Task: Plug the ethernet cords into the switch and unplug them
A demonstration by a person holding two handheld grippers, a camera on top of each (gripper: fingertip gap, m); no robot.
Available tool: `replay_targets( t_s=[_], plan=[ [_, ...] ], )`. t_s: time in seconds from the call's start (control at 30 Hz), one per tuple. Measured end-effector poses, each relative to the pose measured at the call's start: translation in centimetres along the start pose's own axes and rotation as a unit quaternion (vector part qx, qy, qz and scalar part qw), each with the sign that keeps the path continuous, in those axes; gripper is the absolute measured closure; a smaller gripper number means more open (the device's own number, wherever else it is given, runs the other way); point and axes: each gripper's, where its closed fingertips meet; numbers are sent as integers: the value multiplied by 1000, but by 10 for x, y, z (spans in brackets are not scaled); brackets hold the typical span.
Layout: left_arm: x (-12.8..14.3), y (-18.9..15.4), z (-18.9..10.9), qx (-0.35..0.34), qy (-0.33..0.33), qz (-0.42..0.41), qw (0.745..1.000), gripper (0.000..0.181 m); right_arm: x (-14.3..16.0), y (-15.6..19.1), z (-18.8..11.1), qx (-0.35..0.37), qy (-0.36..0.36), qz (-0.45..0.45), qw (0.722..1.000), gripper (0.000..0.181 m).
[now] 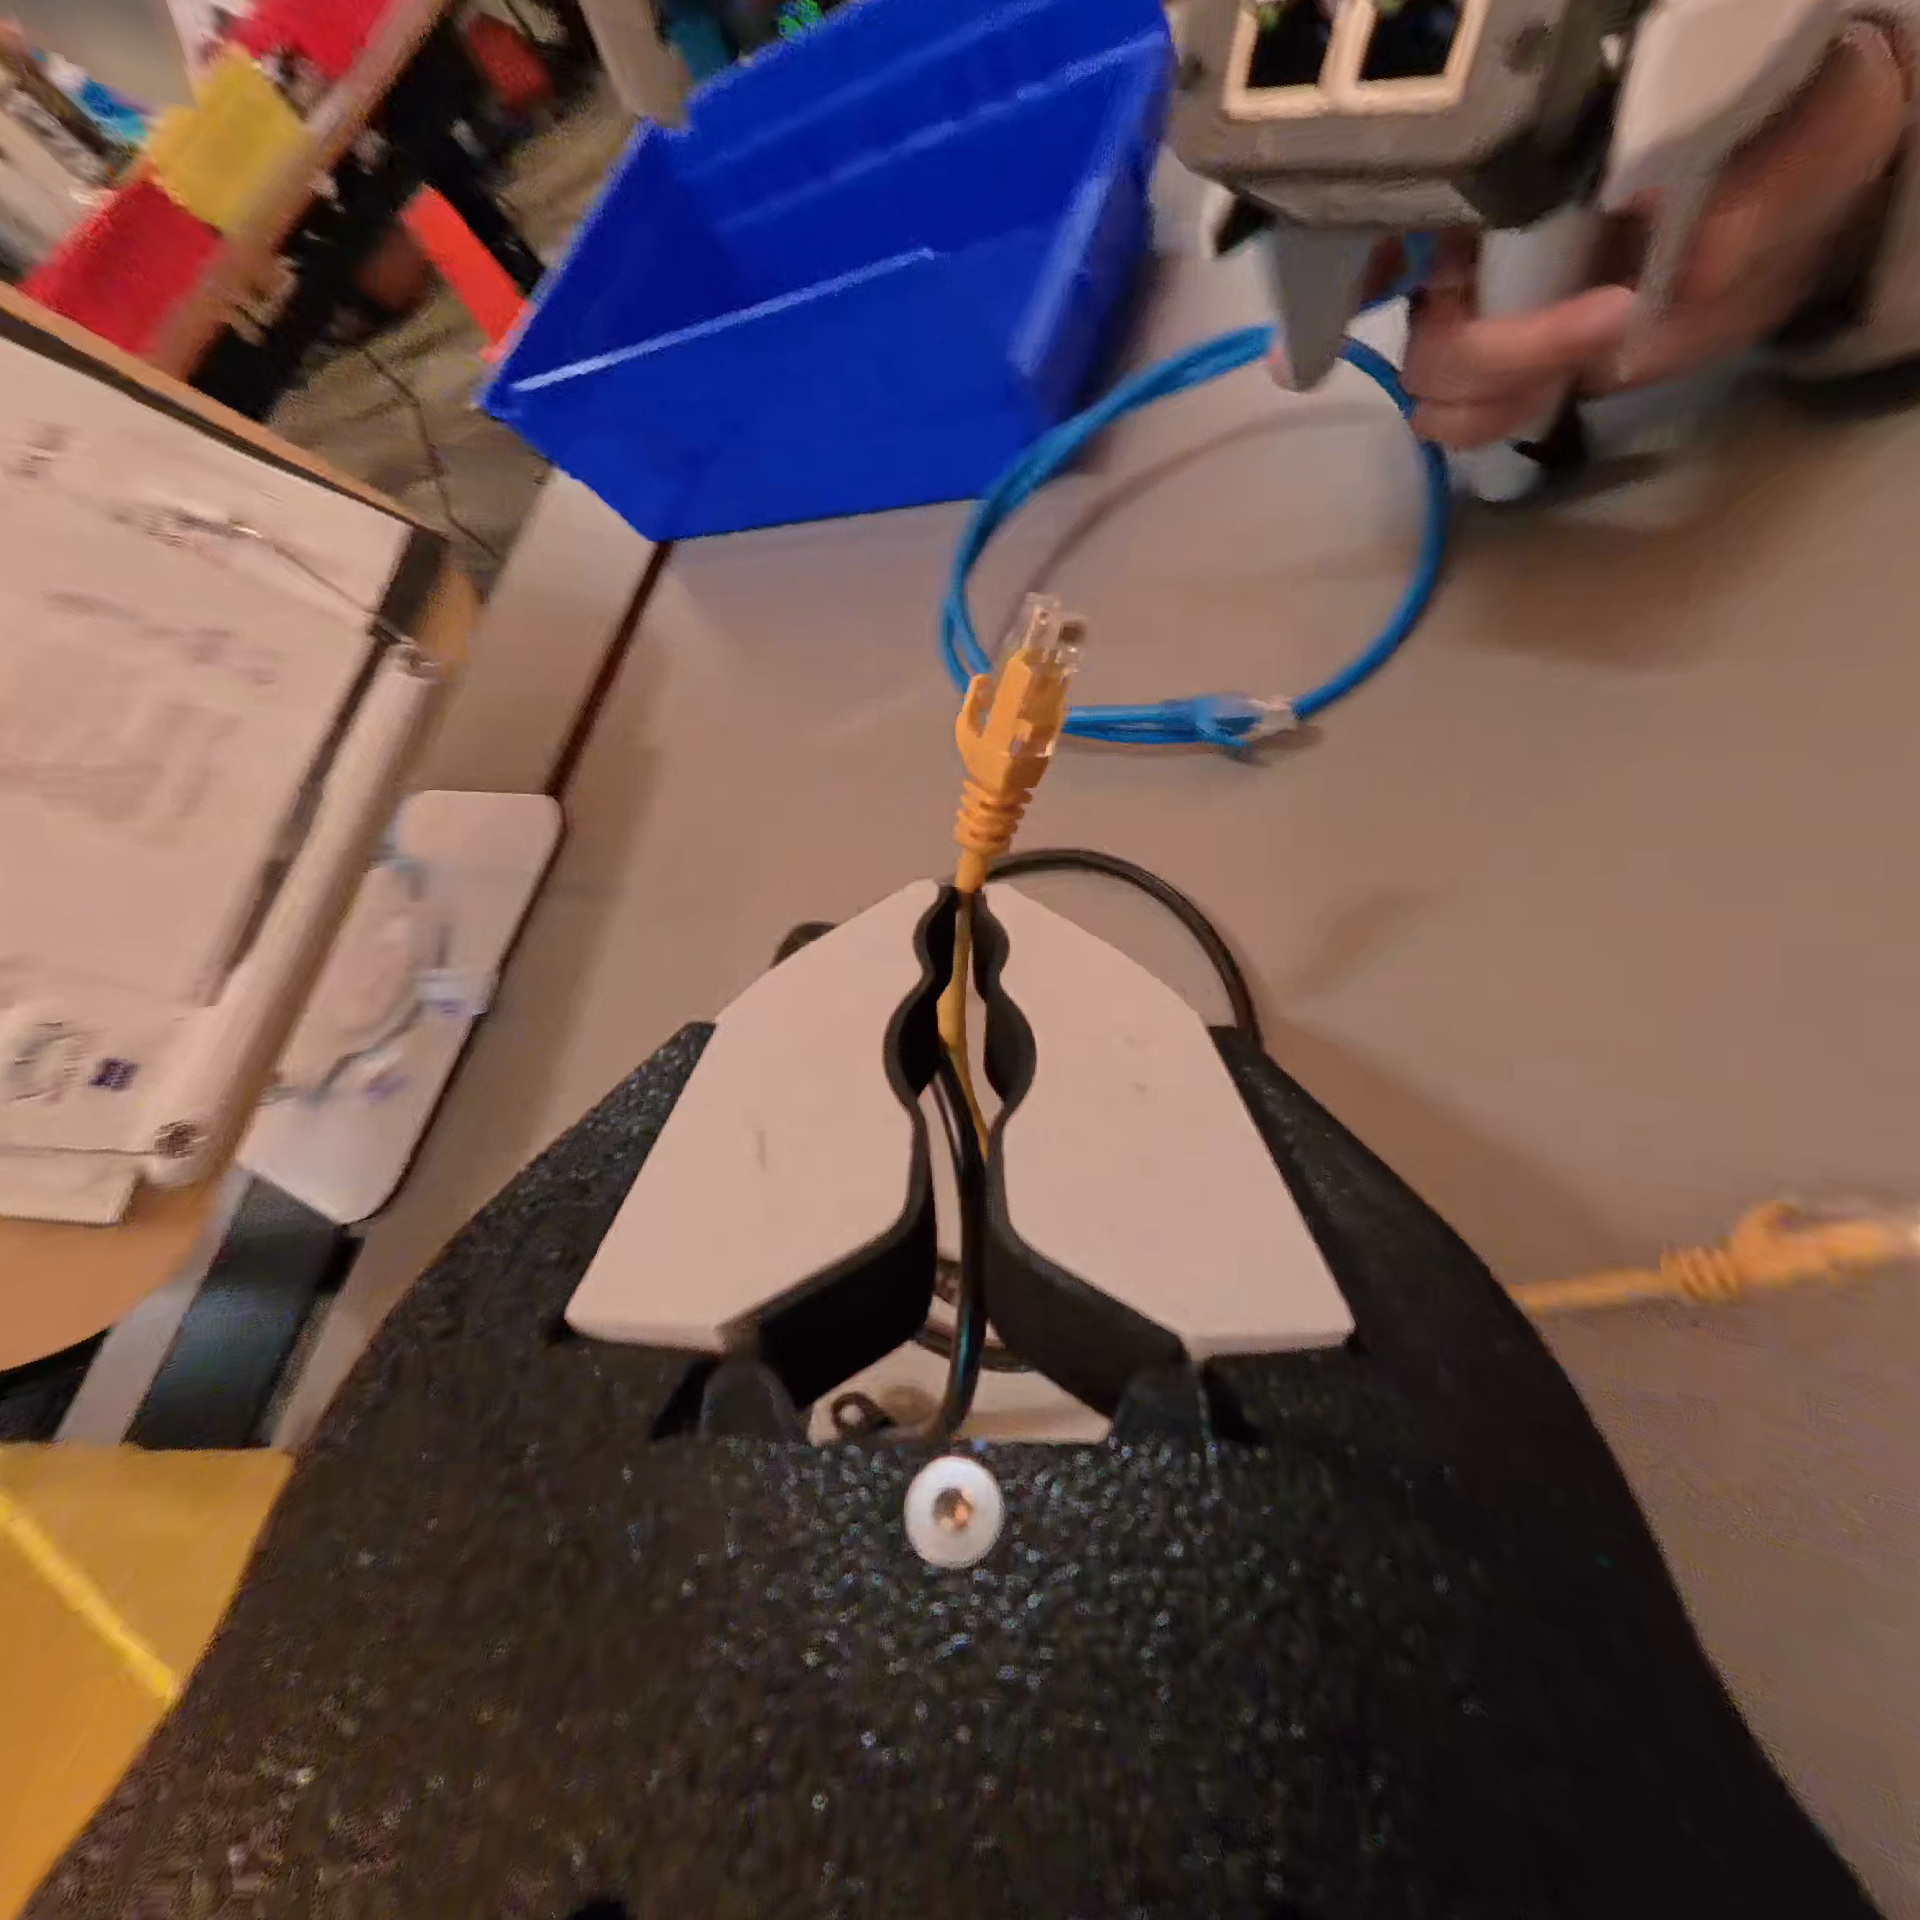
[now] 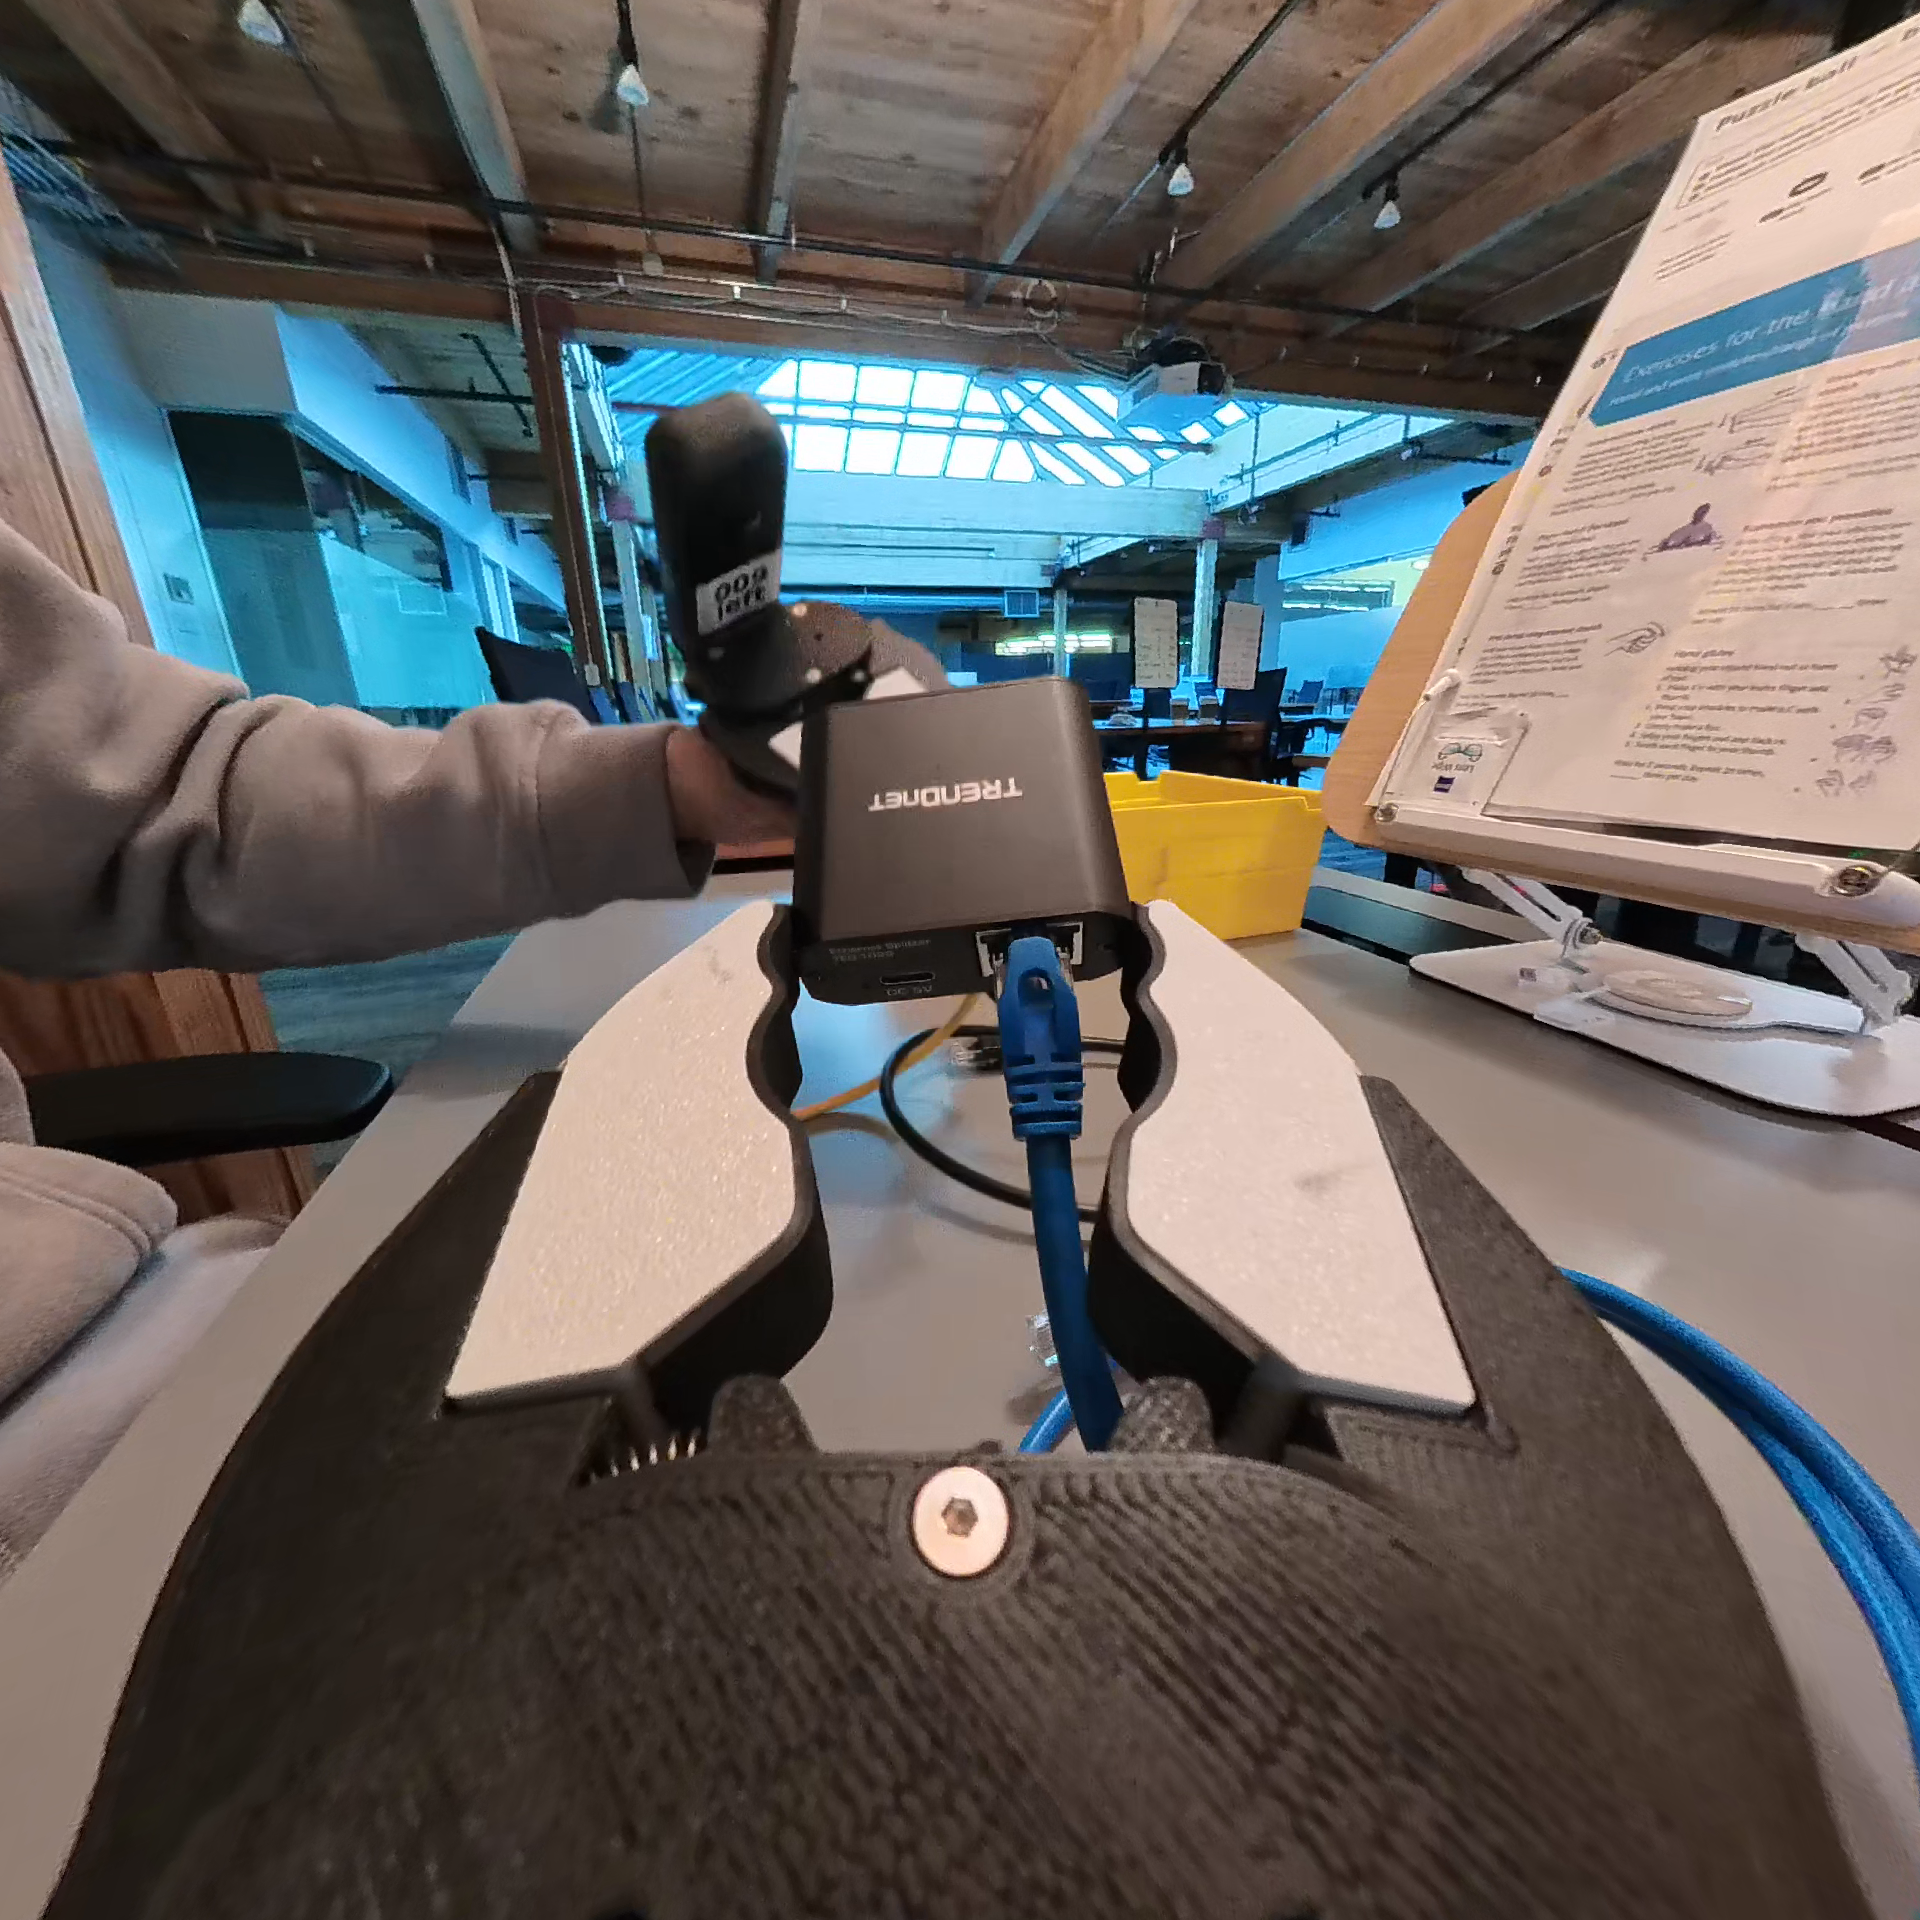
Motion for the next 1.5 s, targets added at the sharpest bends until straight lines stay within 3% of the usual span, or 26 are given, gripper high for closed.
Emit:
replay_targets(
  t_s=[0.13,0.23,0.3,0.37,0.43,0.53,0.6,0.7,0.77,0.8,0.87,0.97,1.07,1.17,1.2,1.3,1.37,1.4,1.5],
  plan=[
    [-15,13,-7,-35,-38,-10,999,181,2,3,2,-6,9,-7,1000,121],
    [3,1,3,-21,14,-3,1000,181,3,3,2,-8,10,-7,1000,121],
    [5,-22,8,30,19,6,999,180,2,3,1,-6,8,-6,1000,121],
    [3,-57,6,123,13,7,992,171,1,3,1,-7,3,-7,1000,121],
    [12,-93,-2,220,49,9,974,159,1,3,1,-6,4,-7,1000,121],
    [37,-122,-10,276,114,50,953,148,2,4,1,-10,8,-7,1000,121],
    [60,-128,-10,274,153,96,945,147,3,4,2,-11,10,-6,1000,121],
    [75,-135,-5,276,156,95,944,153,3,5,2,-13,10,-6,1000,121],
    [69,-133,4,249,120,70,958,159,3,5,2,-14,10,-7,1000,121],
    [72,-129,7,235,126,73,961,175,3,5,2,-13,11,-8,1000,121],
    [67,-129,6,233,120,69,962,176,3,5,2,-13,10,-8,1000,121],
    [34,-131,-14,289,61,-12,955,177,2,5,1,-13,8,-8,1000,121],
    [-8,-108,-39,316,-30,-124,940,177,3,5,2,-14,9,-7,1000,121],
    [-43,-71,-60,321,-143,-286,892,177,3,6,2,-15,10,-8,1000,121],
    [-50,-58,-65,324,-168,-362,858,177,3,6,2,-15,10,-8,1000,121],
    [-51,-20,-71,302,-195,-590,723,177,3,6,2,-16,11,-10,1000,121],
    [-46,-21,-81,344,-185,-658,644,177,4,7,2,-17,13,-12,1000,121],
    [-42,-29,-87,367,-167,-663,630,177,4,7,2,-17,14,-12,1000,121],
    [-22,-71,-104,439,-72,-617,648,177,4,7,3,-19,15,-11,1000,121]
  ],
)
Point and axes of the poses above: each gripper's, where its closed fingertips meet, z out along the fingers, x out of its underside, y = z × x across the jaws, and after that the axes turned 4 degrees about -y, right-handed
